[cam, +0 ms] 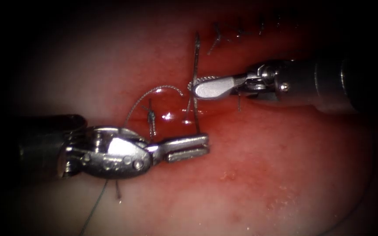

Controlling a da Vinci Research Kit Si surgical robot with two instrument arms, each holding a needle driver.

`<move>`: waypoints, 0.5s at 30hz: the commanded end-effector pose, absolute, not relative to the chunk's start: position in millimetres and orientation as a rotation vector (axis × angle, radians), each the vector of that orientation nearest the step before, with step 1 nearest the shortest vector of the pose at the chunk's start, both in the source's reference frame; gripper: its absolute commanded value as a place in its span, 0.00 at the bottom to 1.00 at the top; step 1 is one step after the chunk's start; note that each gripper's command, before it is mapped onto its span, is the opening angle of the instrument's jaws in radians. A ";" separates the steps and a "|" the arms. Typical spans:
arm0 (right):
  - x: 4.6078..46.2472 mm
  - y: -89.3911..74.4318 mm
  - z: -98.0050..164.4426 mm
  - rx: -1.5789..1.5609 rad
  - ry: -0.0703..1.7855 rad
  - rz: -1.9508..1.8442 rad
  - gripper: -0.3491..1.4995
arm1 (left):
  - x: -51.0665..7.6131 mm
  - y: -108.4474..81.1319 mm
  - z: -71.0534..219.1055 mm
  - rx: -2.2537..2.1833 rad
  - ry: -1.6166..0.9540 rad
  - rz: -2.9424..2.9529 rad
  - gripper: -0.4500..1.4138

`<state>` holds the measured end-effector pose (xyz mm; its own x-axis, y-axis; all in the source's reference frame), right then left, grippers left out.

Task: Wound Closure

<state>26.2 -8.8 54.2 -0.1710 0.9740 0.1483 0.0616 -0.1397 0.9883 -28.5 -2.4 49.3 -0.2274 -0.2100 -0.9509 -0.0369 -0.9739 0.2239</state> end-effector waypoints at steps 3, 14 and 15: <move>27.5 -9.0 54.5 1.275 1.304 1.416 0.54 | -29.2 -2.5 49.8 1.879 -0.303 -2.357 0.00; 27.9 -8.7 54.6 1.185 1.336 1.428 0.00 | -29.4 -2.8 49.5 1.874 -0.291 -2.355 0.00; 27.9 -8.7 54.6 1.163 1.334 1.423 0.00 | -29.5 -2.9 49.5 1.874 -0.291 -2.355 0.00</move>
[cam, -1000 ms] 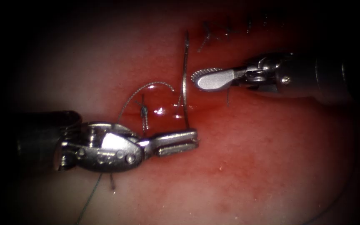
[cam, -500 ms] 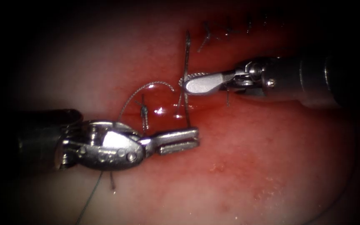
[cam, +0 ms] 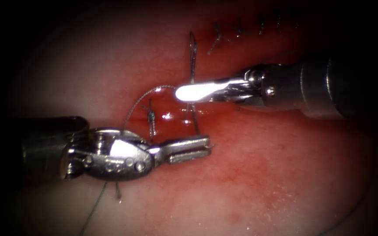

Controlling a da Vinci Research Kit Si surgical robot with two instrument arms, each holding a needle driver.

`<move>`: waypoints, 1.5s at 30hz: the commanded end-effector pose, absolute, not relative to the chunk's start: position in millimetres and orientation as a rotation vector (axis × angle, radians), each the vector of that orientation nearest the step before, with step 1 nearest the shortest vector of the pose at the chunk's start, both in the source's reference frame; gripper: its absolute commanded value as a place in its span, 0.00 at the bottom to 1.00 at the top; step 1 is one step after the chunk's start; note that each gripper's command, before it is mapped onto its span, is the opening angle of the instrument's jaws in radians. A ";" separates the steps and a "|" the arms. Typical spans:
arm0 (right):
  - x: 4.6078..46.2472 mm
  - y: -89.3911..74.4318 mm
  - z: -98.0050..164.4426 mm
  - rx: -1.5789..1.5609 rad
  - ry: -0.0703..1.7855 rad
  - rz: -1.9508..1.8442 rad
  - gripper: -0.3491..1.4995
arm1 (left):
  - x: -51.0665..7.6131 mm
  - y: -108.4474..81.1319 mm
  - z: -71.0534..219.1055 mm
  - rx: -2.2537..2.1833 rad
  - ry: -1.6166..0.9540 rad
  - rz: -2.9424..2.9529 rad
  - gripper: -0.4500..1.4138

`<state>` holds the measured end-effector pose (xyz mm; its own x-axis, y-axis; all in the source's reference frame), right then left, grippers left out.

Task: Wound Closure

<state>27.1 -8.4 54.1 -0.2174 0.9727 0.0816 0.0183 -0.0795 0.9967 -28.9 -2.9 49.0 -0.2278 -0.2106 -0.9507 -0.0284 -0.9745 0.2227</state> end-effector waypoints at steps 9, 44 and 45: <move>27.3 -8.5 54.4 1.046 1.275 1.415 0.00 | -28.8 -2.2 49.0 1.992 -0.107 -2.470 0.86; 25.3 -6.9 52.9 0.302 1.537 0.845 0.00 | -26.0 2.6 61.6 0.807 0.649 -3.167 0.00; 25.3 -6.9 52.9 0.299 1.539 0.838 0.00 | -25.9 2.8 61.9 0.792 0.661 -3.163 0.00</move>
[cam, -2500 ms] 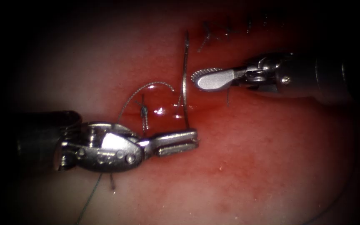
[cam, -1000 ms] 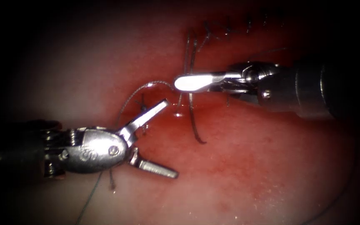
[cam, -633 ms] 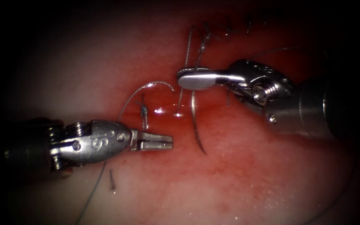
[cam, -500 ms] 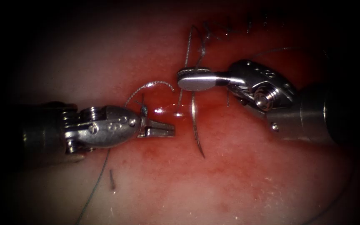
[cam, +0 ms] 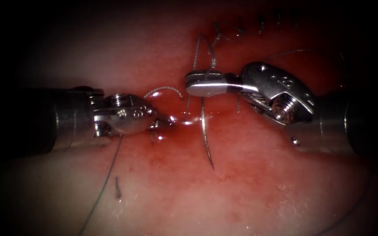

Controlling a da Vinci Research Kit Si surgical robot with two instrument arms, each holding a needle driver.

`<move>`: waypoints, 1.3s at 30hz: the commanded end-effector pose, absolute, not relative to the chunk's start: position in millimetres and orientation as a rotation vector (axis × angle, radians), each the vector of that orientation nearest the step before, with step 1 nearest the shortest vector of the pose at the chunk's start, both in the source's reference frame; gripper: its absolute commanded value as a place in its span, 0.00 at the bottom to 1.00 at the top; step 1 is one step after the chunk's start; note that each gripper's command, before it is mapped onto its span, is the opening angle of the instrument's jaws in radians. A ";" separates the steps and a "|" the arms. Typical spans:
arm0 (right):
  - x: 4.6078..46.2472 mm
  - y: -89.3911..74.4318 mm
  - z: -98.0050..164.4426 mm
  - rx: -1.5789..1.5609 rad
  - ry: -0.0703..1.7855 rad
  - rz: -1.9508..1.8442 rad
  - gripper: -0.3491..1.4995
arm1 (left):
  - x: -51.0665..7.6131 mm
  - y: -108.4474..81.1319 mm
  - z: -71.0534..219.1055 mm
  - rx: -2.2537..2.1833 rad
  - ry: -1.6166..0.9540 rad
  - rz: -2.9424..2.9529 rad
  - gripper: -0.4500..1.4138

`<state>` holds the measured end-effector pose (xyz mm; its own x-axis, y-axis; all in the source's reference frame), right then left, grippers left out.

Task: Wound Closure

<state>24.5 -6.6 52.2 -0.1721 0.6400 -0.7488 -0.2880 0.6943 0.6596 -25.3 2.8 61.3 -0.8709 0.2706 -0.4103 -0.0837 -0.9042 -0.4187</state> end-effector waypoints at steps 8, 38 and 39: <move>25.8 -6.9 52.9 0.218 1.561 0.739 0.00 | -27.1 3.0 63.1 -0.681 -0.825 2.776 0.00; 27.9 -6.4 56.6 -0.233 1.538 0.469 0.00 | -27.4 -0.1 63.2 -0.535 -1.024 2.798 0.76; 27.9 -6.6 56.6 -0.240 1.529 0.465 0.00 | -27.4 -0.2 63.2 -0.535 -1.024 2.798 0.76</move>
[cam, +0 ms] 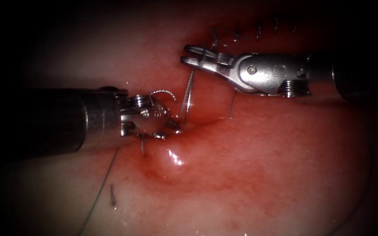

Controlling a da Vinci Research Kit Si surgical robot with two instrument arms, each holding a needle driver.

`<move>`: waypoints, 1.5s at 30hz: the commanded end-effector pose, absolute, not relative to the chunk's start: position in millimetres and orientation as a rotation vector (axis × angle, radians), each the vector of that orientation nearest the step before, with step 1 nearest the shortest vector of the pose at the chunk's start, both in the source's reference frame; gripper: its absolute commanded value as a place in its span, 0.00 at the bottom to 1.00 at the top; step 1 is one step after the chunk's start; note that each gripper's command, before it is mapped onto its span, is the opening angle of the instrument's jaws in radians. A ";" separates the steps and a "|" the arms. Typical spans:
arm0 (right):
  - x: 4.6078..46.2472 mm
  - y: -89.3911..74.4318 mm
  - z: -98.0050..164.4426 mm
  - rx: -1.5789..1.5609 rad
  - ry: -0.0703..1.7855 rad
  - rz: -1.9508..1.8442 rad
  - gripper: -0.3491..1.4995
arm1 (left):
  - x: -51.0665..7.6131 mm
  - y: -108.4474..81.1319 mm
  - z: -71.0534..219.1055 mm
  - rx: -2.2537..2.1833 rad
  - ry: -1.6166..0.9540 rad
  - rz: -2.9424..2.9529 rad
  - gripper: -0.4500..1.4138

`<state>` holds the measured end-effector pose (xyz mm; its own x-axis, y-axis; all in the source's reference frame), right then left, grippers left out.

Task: Wound Closure

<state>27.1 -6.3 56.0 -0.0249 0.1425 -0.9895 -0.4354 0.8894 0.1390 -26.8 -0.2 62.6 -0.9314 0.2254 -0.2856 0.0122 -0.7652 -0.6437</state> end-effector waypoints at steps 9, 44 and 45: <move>29.0 -9.5 57.0 -0.313 1.463 0.364 0.00 | -27.4 0.0 63.0 -0.533 -1.026 2.792 0.75; 30.4 -8.5 58.2 -0.191 1.425 0.289 0.00 | -29.4 -3.8 49.8 -0.910 -0.451 2.683 0.59; 30.3 -8.4 58.2 -0.190 1.425 0.289 0.00 | -29.5 -4.1 50.2 -0.914 -0.453 2.684 0.59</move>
<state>29.6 -8.3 57.7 0.1220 0.0839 -0.9890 -0.3097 0.9499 0.0424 -29.0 -4.4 50.3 -0.7639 0.3472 -0.5440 -0.1492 -0.9151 -0.3747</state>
